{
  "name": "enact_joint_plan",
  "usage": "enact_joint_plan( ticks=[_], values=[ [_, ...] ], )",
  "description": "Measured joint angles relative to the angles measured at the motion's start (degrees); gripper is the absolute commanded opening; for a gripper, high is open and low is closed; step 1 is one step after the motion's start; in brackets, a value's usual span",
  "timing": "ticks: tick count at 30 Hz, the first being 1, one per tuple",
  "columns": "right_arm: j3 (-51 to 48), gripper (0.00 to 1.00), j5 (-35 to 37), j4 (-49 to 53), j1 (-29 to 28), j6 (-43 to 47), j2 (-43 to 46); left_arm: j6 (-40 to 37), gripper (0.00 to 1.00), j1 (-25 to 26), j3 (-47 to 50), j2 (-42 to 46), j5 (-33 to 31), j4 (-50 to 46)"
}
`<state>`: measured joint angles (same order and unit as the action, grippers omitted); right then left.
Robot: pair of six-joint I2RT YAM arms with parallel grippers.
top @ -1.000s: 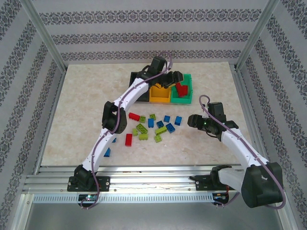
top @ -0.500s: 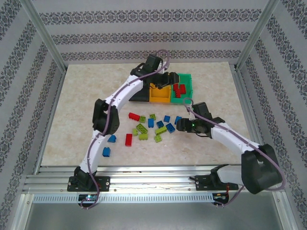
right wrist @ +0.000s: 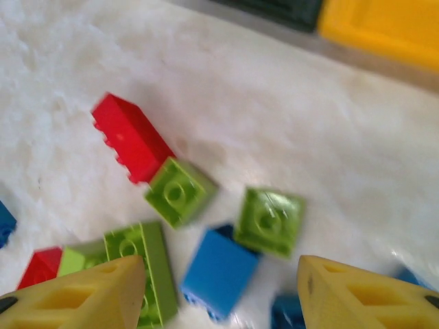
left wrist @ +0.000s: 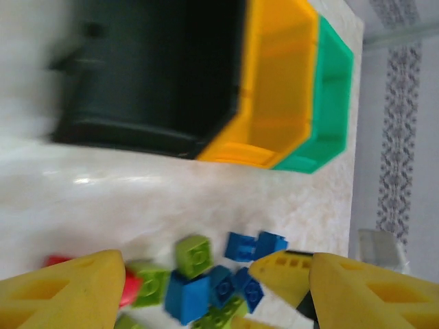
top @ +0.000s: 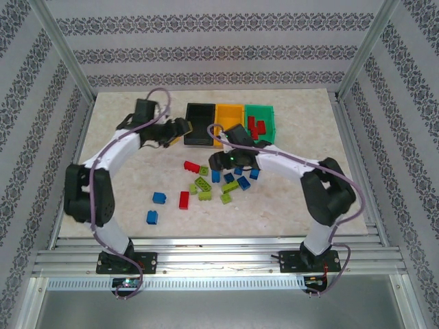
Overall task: Sort the legos into containers by color
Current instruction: Pick up the lego from the center of the table.
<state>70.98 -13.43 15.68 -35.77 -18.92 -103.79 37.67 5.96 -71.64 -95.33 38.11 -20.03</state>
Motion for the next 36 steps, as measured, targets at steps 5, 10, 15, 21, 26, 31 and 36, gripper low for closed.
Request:
enact_joint_plan(
  ticks=[5,10,15,21,26,31,36],
  values=[
    [13.1,0.61,-0.7,2.9,-1.7,2.5,-9.5,-1.5,0.72,-12.3,11.6,10.6,3.5,-0.9],
    [23.7,0.61,-1.7,6.6,-3.3,3.9,-17.6,-6.2,0.73,-22.2,15.8,16.1,5.9,-5.9],
    [32.3,0.59,-1.7,12.3,-5.4,5.2,-25.3,-10.8,0.73,-24.9,17.2,16.9,7.8,-10.7],
    [33.6,0.48,-0.5,17.0,-8.0,7.1,-28.3,-15.1,0.74,-25.5,18.3,16.9,8.0,-13.8],
    [33.6,0.22,-1.1,17.9,-8.3,7.2,-28.3,-16.9,0.74,-26.0,20.3,16.7,8.0,-14.5],
    [33.2,0.20,-2.6,16.7,-7.8,5.7,-28.0,-17.8,0.74,-26.3,20.3,16.5,7.9,-14.7],
    [28.8,0.20,-4.3,14.8,-5.9,3.8,-24.1,-18.1,0.74,-26.3,20.4,16.5,7.9,-14.7]
  ],
)
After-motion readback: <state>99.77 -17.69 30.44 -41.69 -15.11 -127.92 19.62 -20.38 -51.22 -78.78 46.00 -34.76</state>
